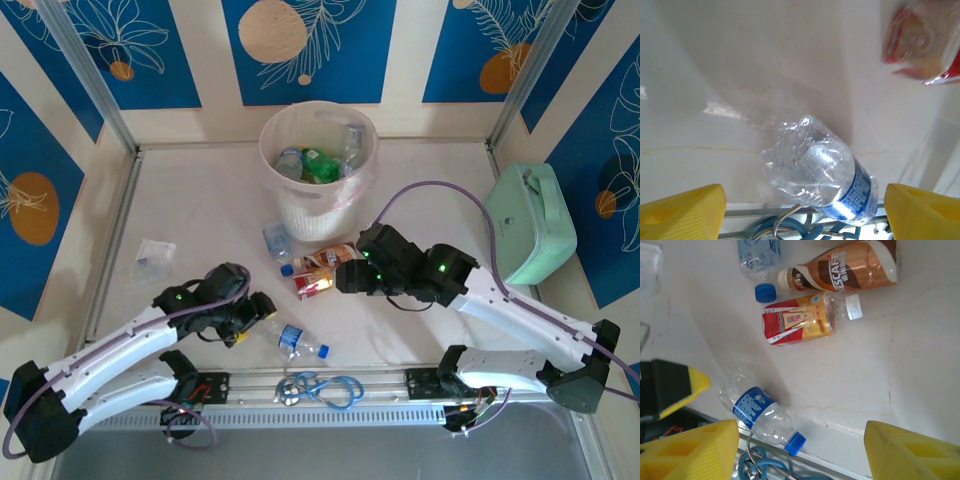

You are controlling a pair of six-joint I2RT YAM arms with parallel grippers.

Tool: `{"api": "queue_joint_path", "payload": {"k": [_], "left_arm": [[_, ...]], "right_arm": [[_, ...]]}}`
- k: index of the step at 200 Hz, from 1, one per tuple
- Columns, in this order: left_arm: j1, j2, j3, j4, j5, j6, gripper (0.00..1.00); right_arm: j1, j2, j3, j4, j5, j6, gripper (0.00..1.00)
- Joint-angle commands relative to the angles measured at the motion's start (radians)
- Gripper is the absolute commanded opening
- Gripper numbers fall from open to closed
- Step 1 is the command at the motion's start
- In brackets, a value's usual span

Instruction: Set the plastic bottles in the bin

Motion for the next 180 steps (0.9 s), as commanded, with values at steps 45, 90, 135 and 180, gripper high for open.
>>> {"api": "queue_joint_path", "payload": {"k": [45,90,135,180], "left_arm": [[-0.152,0.122,0.011,0.081,-0.119,-0.25,0.87],[-0.154,0.199,0.004,0.183,-0.137,-0.311,0.88],[-0.176,0.257,0.002,0.193,-0.129,-0.354,0.89],[-0.177,0.316,-0.022,0.258,-0.125,-0.382,0.87]], "right_arm": [[-0.018,-0.039,-0.029,0.006,0.008,0.046,0.69],[-0.019,-0.094,-0.065,-0.01,0.015,0.061,0.7],[-0.036,-0.109,-0.069,-0.03,0.016,0.055,0.71],[-0.061,-0.099,-0.071,-0.017,-0.004,0.041,0.72]]}}
